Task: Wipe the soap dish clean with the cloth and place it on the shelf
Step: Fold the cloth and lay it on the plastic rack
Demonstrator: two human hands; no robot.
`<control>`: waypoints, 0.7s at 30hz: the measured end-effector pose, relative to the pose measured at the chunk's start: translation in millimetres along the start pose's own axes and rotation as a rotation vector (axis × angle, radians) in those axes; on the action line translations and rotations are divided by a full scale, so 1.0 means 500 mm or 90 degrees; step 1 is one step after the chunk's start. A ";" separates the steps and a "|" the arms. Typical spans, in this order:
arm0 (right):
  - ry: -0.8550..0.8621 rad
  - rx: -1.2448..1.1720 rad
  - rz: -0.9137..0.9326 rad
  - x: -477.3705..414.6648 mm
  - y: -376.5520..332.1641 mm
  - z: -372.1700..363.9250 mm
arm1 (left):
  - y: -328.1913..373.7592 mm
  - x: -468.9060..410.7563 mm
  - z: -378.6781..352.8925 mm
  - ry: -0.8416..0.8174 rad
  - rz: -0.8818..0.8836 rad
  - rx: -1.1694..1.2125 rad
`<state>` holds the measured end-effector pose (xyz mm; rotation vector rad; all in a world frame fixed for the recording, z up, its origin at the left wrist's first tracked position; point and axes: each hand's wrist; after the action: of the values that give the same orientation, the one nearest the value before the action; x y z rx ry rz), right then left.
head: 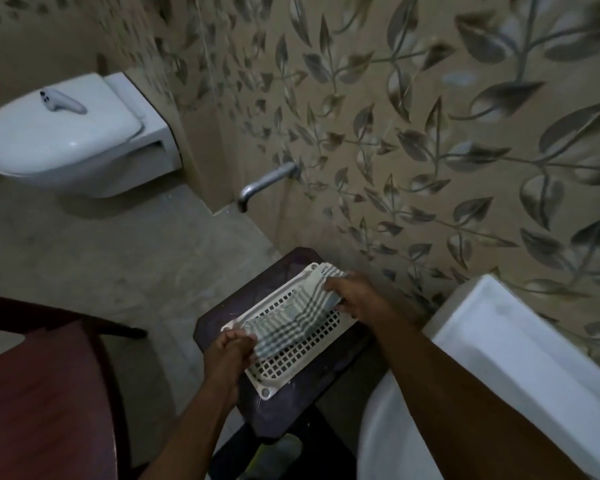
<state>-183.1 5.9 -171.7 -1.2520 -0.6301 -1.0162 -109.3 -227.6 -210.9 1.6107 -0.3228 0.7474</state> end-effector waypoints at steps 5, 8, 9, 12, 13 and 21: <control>0.129 0.491 0.070 -0.094 -0.008 -0.022 | -0.051 -0.055 -0.001 0.085 -0.025 -0.104; 0.173 0.596 0.080 -0.134 0.004 -0.033 | -0.081 -0.078 -0.001 0.135 -0.029 -0.207; 0.178 0.612 0.076 -0.144 0.009 -0.035 | -0.088 -0.082 -0.001 0.142 -0.033 -0.243; 0.194 0.631 0.066 -0.164 0.023 -0.040 | -0.102 -0.085 -0.010 0.152 -0.067 -0.328; 0.198 0.643 0.067 -0.168 0.026 -0.042 | -0.100 -0.082 -0.015 0.158 -0.083 -0.349; 0.245 0.691 0.106 -0.177 0.035 -0.068 | -0.110 -0.061 -0.037 0.141 -0.179 -0.509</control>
<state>-211.7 -2.5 -263.6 -0.1407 -0.6180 -0.5777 -104.5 -205.4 -272.4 0.7856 -0.1888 0.4793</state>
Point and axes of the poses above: each hand's wrist, its own x-axis away from the middle knuckle, its own z-axis out of the back of the hand, y = z × x, and after that the axes turned 10 degrees about -z, right-handed
